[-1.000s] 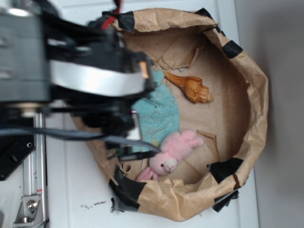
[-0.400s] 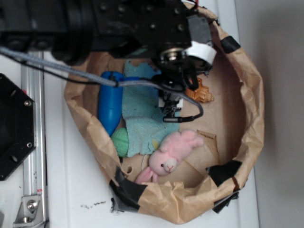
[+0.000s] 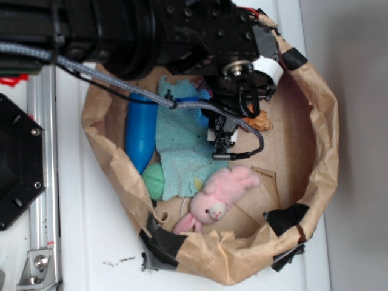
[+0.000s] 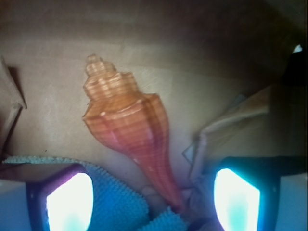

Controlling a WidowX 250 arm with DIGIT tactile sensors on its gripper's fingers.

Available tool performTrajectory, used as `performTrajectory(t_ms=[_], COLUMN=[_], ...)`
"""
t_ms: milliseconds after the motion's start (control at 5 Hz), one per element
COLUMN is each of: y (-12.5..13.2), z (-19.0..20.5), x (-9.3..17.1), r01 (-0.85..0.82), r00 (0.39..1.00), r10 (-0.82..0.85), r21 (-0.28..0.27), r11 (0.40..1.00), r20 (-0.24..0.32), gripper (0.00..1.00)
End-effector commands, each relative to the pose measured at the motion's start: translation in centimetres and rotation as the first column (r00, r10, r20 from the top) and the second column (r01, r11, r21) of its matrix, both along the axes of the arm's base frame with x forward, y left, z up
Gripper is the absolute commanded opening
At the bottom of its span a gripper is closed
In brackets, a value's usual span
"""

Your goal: Grab the shell.

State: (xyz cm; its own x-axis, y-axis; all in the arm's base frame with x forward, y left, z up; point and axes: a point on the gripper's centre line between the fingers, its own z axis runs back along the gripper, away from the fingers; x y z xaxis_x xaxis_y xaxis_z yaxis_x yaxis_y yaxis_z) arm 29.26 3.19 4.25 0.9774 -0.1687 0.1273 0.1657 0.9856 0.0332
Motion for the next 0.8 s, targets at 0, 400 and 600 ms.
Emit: performTrajectory(t_ms=[0,400,600], y=[-1.7,-0.2,0.5], z=[-0.9,-3.6,-2.5], x=[2.4,4.3,4.0], r01=[0.085,-0.003,-0.055], r00=[0.996,0.999,0.997], r10=[-0.086,0.004,0.054], r21=[0.029,0.011,-0.010], r11=[0.996,1.000,0.998], r20=[0.026,-0.053,-0.064], gripper=[1.00,0.00,0.00])
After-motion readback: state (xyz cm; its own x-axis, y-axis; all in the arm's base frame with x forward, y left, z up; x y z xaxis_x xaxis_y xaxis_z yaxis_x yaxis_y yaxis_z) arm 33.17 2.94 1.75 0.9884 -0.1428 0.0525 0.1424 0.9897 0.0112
